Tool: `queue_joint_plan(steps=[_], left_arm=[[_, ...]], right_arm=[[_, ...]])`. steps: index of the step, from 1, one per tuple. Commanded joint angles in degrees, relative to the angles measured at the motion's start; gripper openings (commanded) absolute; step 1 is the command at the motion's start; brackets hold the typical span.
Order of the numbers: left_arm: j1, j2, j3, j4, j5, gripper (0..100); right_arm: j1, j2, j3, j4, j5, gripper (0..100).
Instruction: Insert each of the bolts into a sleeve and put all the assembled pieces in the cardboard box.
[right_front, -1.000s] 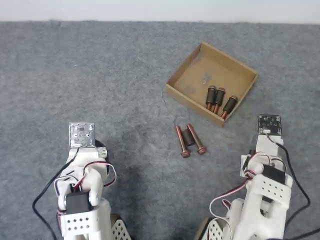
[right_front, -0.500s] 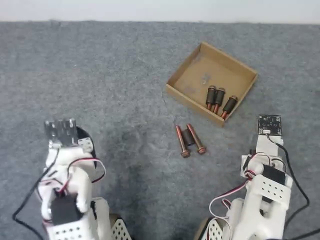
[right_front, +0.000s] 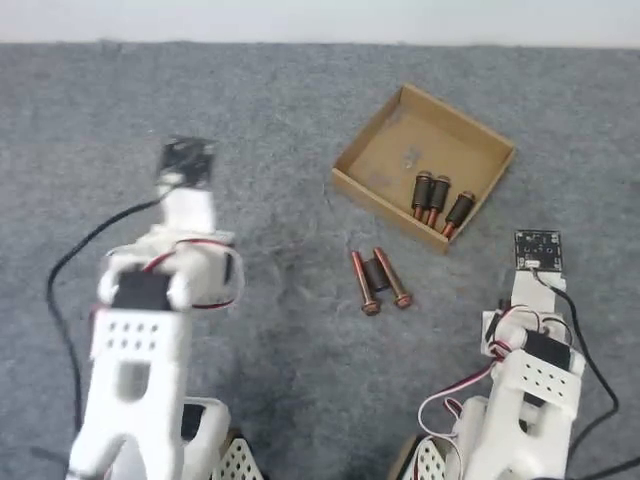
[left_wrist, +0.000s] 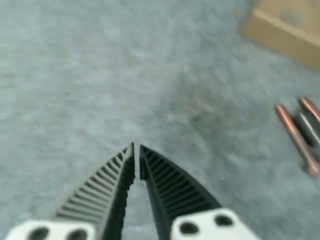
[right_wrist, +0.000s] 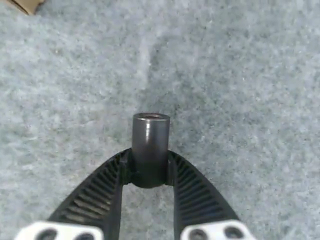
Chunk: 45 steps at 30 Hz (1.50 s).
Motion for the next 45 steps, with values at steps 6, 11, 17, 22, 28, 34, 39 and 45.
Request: queue_joint_plan(steps=[6,11,17,22,28,34,39,45], left_arm=[[20.0,21.4,-14.2,-0.2,0.8,1],[28.5,32.3,-20.8,-1.3,10.2,1],[34.4,43.6,-22.7,-8.0,20.6,1],[34.6,50.8,-23.1,-12.0,21.9,2],[35.9,52.0,-22.7,-13.3,26.4,17],[35.6,52.8,-22.4,-13.5,27.9,18],[35.7,58.2,-23.1,-12.1,28.0,18],[35.5,63.6,-29.0,-5.6,28.0,18]], right_arm=[[0.6,-2.1,-0.3,-0.3,0.8,0.6],[0.6,-2.1,-0.3,-0.3,0.8,0.6],[0.6,-1.8,0.0,-1.5,0.8,0.6],[0.6,-1.8,0.0,-1.8,0.8,0.6],[-0.9,-1.8,0.0,-1.7,0.9,0.6],[-0.9,-1.8,0.0,-1.8,0.9,0.6],[-0.9,-1.8,0.0,-1.8,0.9,0.6],[-0.9,-1.8,0.0,-1.8,0.9,0.6]])
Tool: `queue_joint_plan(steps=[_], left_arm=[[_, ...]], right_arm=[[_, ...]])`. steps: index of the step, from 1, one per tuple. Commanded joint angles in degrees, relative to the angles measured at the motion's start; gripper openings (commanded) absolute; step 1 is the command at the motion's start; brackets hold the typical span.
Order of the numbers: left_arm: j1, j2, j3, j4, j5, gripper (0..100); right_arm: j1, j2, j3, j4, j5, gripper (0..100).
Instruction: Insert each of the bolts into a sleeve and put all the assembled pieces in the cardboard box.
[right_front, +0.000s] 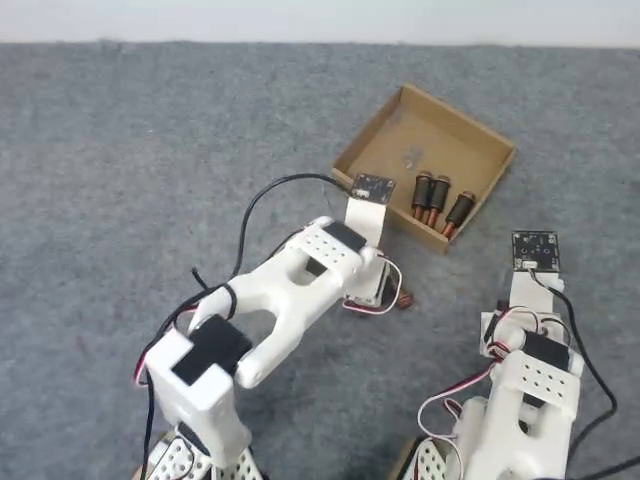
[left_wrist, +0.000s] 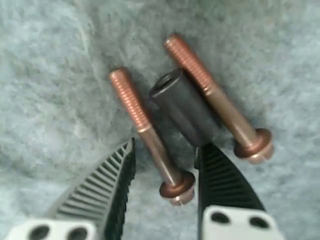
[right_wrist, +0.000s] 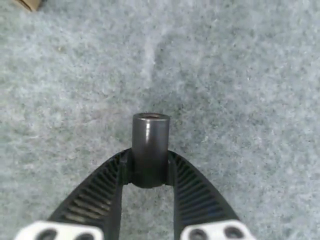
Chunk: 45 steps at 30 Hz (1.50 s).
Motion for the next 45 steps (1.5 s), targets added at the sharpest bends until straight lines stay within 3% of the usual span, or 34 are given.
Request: queue_joint_plan(steps=[1,5,11,20,22,26,30,37,42,45], left_arm=[[0.1,2.6,-4.9,4.2,0.4,18],[0.0,4.8,-7.3,8.9,-2.7,16],[-1.7,3.4,-8.3,12.7,-30.9,1],[-5.1,-7.6,-7.3,23.9,-65.1,1],[-5.1,-10.9,-5.0,23.6,-68.5,2],[-6.7,-14.6,-1.9,20.8,-67.3,10],[-9.8,-15.6,0.2,16.5,-59.8,19],[-10.3,-15.8,0.6,16.0,-51.3,13],[-5.6,-15.9,0.2,19.0,-43.3,1],[-3.2,-17.6,1.4,21.5,-41.1,1]], right_arm=[[-0.5,-1.8,-0.3,-1.1,0.8,0.6],[-0.5,-1.8,-0.3,-1.1,0.8,0.6],[-0.5,-1.8,-0.3,-1.1,0.8,0.6],[-0.5,-1.8,-0.3,-1.1,0.8,0.6],[-0.5,-1.8,-0.3,-1.1,0.8,0.6],[-0.5,-1.8,-0.3,-1.1,0.8,0.6],[-0.5,-1.8,-0.3,-1.1,0.8,0.6],[-0.5,-1.8,-0.3,-1.1,0.8,0.6],[-0.5,-1.8,-0.3,-1.1,0.8,0.6],[-0.5,-1.8,-0.3,-1.1,0.8,0.6]])
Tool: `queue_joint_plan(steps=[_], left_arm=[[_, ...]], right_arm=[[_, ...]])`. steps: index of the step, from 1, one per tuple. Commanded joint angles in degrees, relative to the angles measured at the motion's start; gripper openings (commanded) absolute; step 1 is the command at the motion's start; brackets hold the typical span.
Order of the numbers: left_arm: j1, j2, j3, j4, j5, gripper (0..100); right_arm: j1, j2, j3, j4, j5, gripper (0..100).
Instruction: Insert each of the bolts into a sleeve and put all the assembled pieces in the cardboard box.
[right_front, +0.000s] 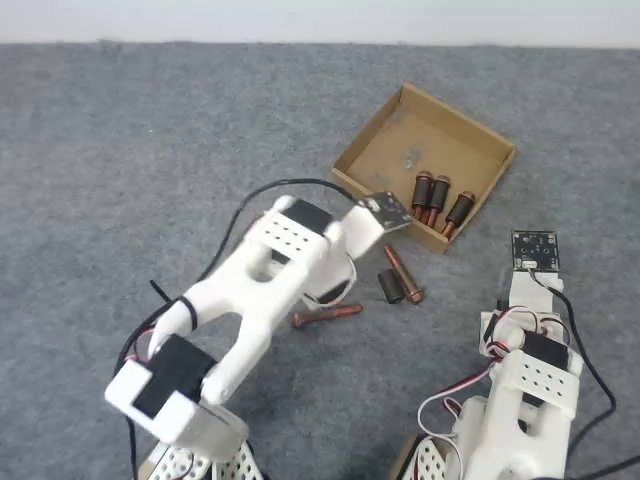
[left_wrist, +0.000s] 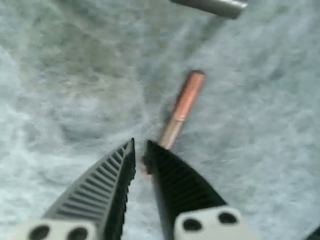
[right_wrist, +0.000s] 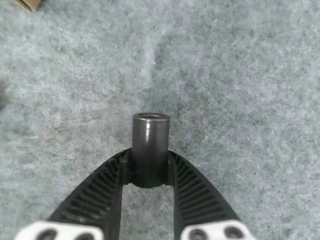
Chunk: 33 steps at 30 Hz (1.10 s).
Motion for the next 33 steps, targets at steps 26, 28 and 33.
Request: queue_joint_plan(steps=[26,28,33], left_arm=[[5.1,-29.3,35.9,-23.6,34.2,2],[5.1,-29.2,35.9,-23.6,34.2,2],[5.0,-24.4,34.0,-23.4,34.2,2]], right_arm=[[-0.6,-1.8,-0.2,-1.2,0.8,0.6],[-0.6,-1.8,-0.2,-1.2,0.8,0.6],[-0.6,-1.8,-0.2,-1.2,0.8,0.6]])
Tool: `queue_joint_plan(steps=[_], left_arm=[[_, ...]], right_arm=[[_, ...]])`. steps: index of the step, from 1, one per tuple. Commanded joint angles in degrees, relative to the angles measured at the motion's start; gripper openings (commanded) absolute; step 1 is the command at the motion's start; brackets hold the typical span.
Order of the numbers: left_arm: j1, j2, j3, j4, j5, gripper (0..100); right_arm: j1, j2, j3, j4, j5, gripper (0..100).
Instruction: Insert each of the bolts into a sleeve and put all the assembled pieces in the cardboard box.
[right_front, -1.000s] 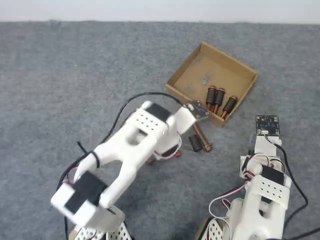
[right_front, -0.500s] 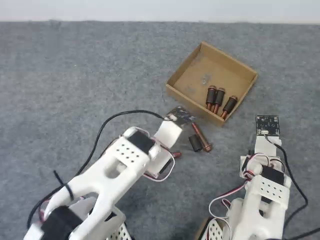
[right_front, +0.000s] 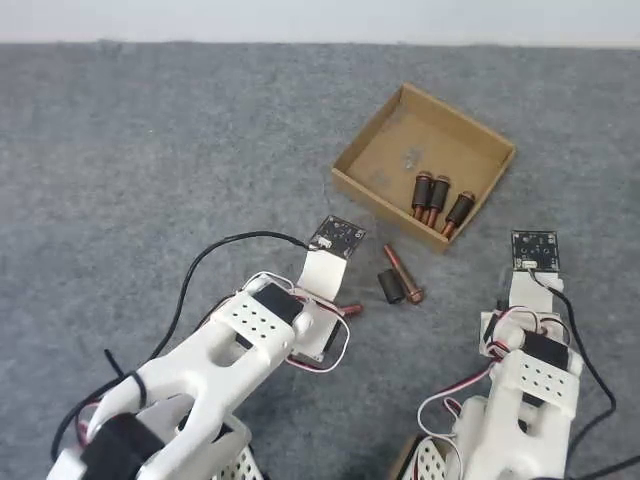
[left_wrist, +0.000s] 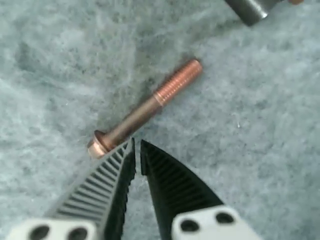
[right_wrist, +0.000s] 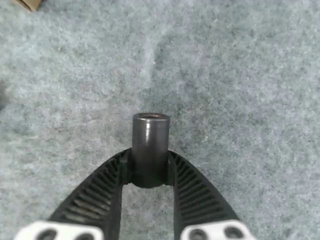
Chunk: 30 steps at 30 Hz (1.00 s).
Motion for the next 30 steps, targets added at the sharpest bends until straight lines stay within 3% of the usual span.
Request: queue_joint_plan(steps=[1,8,16,25,30], left_arm=[[-0.3,4.0,-3.2,-0.9,1.0,2],[-5.6,10.1,-8.1,0.0,1.0,1],[-12.8,10.6,-9.6,-5.5,1.1,1],[-12.6,10.8,-9.8,-12.9,1.1,2],[-12.6,15.3,-13.0,-12.6,7.3,2]], right_arm=[[-0.6,-1.8,-0.2,-1.2,0.8,0.6],[-0.6,-1.8,-0.2,-1.2,0.8,0.6],[-0.6,-1.8,-0.2,-1.2,0.8,0.6],[-0.7,-1.9,0.4,-1.2,2.0,0.6],[-0.7,-1.8,0.4,-1.2,2.0,0.6]])
